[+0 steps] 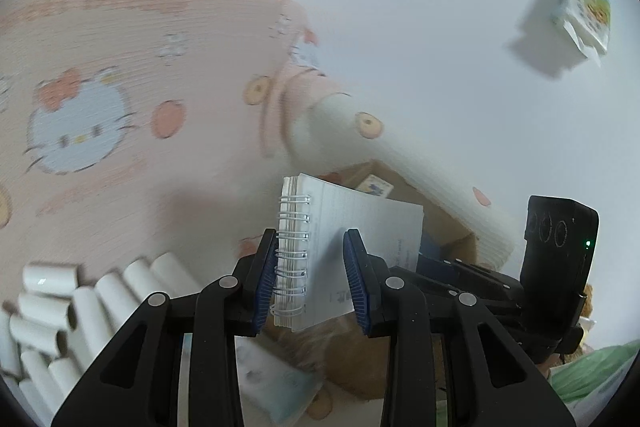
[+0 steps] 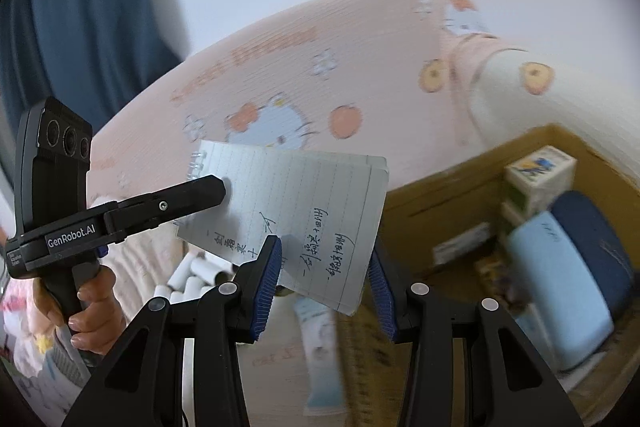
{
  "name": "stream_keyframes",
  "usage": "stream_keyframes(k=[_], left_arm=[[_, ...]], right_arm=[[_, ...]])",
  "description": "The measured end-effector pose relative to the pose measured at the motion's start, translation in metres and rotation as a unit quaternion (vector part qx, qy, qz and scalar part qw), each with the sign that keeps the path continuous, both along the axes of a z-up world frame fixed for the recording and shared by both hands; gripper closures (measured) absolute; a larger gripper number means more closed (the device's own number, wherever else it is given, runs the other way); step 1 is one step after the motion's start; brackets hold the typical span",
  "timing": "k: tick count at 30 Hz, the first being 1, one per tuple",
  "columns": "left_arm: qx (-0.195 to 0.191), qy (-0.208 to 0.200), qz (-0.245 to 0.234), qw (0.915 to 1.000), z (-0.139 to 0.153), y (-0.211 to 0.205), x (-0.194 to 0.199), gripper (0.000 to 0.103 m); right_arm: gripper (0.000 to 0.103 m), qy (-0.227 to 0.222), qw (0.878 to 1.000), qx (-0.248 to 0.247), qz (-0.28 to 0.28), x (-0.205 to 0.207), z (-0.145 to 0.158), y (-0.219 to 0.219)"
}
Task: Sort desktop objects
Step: 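Carry the notepad with the left gripper over the cardboard box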
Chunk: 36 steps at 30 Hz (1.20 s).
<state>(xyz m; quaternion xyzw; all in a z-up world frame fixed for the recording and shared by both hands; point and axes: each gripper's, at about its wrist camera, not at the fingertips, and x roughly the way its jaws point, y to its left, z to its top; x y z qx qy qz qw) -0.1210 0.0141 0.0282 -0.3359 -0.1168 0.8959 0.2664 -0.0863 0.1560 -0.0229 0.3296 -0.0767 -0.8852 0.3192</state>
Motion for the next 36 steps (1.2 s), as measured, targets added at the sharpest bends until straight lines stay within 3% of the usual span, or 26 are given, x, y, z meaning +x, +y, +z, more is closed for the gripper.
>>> stream_keyframes(k=[10, 16, 29, 36], left_arm=[[-0.012, -0.002, -0.073, 0.9973, 0.007, 0.07, -0.039, 0.067], [-0.02, -0.016, -0.111, 0.9935, -0.005, 0.108, -0.054, 0.067], [-0.066, -0.041, -0.198, 0.9771, -0.022, 0.198, -0.078, 0.067], [-0.069, -0.086, -0.223, 0.9685, -0.047, 0.219, -0.101, 0.067]], right_arm=[[0.062, -0.01, 0.996, 0.004, -0.084, -0.015, 0.001, 0.06], [0.062, -0.023, 0.991, 0.017, -0.13, -0.023, -0.003, 0.09], [0.062, -0.074, 0.972, 0.021, -0.22, -0.034, -0.013, 0.153], [0.062, -0.123, 0.96, 0.028, -0.249, -0.047, -0.027, 0.173]])
